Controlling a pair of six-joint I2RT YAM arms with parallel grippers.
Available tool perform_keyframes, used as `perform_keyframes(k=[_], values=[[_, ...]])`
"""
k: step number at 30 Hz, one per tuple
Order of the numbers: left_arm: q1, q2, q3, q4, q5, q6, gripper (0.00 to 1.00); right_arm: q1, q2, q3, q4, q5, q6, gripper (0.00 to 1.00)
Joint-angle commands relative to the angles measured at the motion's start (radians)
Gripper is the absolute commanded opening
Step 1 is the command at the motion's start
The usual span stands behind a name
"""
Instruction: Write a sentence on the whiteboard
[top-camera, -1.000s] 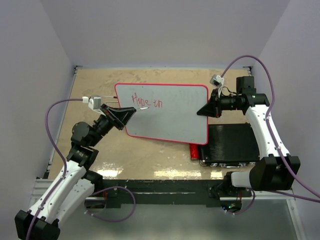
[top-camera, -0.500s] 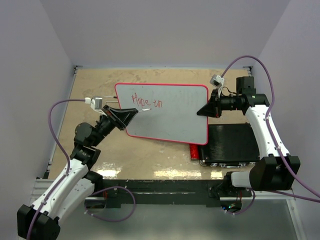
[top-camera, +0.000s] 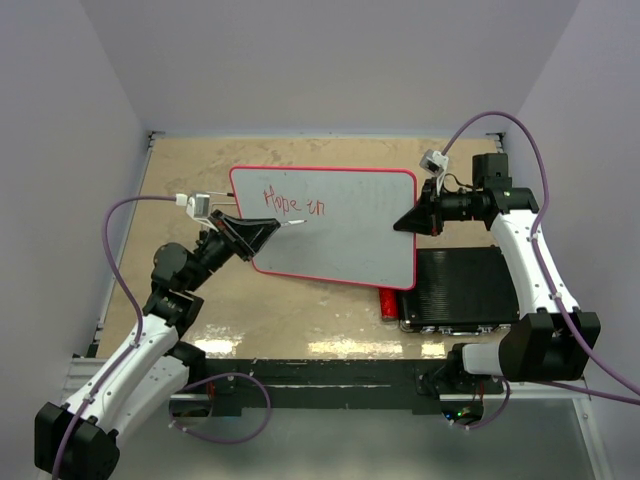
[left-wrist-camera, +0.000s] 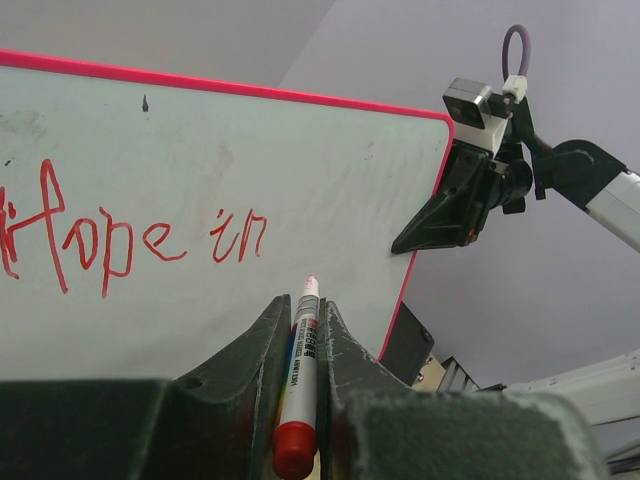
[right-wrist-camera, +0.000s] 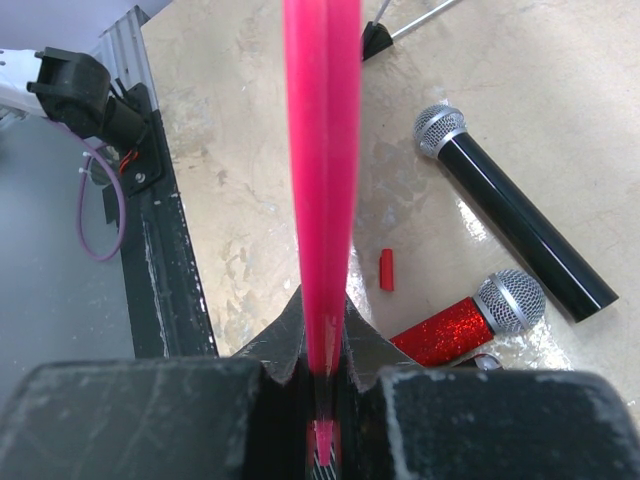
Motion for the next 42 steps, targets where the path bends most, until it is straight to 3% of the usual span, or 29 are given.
perform_keyframes(k=[1, 42], values=[[-0.008, 0.001, 0.011, 0.052, 0.013, -0.010, 0.00, 0.004, -0.036, 0.006, 0.051, -0.021, -0.005, 0.00], [-0.041, 0.018, -0.006, 0.086, 0.007, -0.039, 0.00, 0.005, -0.044, 0.003, 0.051, -0.030, -0.008, 0.00]])
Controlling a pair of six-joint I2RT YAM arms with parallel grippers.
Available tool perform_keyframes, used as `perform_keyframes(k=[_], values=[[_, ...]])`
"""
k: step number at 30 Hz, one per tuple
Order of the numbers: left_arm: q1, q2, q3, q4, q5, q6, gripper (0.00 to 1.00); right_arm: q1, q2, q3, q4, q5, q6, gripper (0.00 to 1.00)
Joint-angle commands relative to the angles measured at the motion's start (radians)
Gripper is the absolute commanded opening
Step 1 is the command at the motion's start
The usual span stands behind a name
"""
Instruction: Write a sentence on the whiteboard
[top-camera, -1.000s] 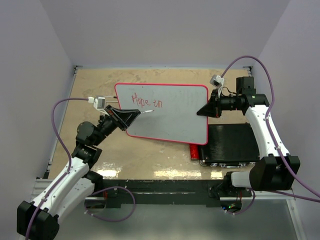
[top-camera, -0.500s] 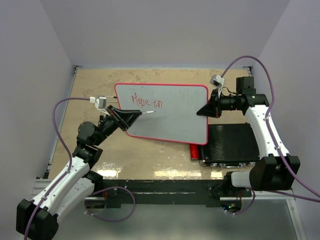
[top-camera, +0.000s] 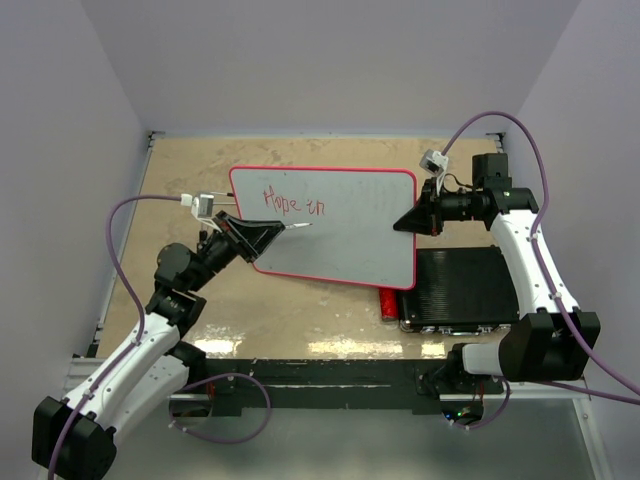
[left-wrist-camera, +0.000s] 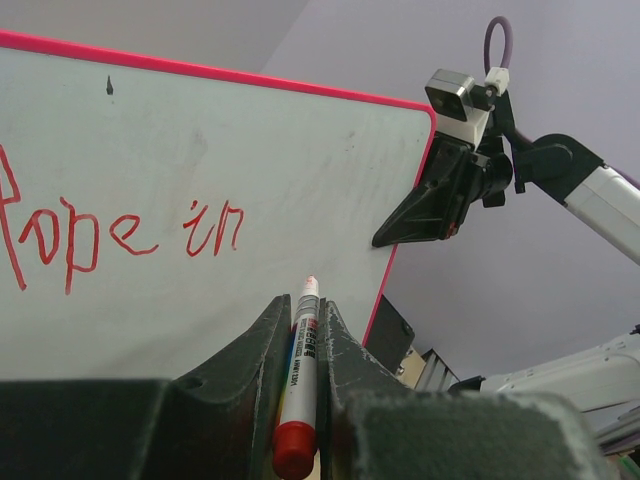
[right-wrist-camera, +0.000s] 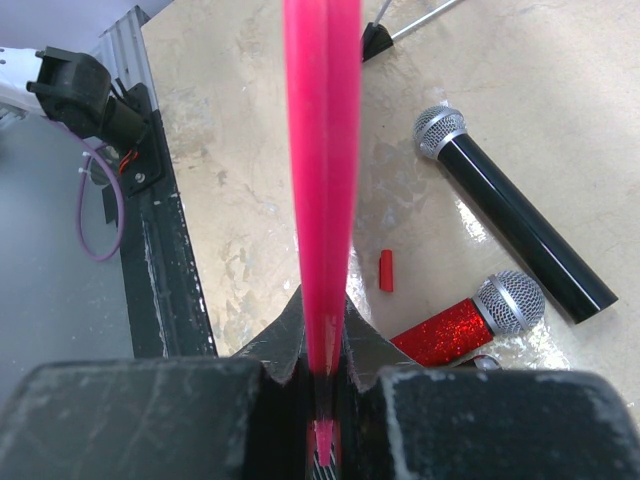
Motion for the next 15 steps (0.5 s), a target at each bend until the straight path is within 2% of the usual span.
perform_keyframes(k=[1, 15], values=[[-0.008, 0.001, -0.003, 0.055, 0.007, -0.007, 0.00, 0.002, -0.045, 0.005, 0.045, -0.028, -0.008, 0.00], [-0.013, 0.007, -0.005, 0.058, 0.007, -0.008, 0.00, 0.004, -0.042, 0.005, 0.046, -0.034, -0.008, 0.00]])
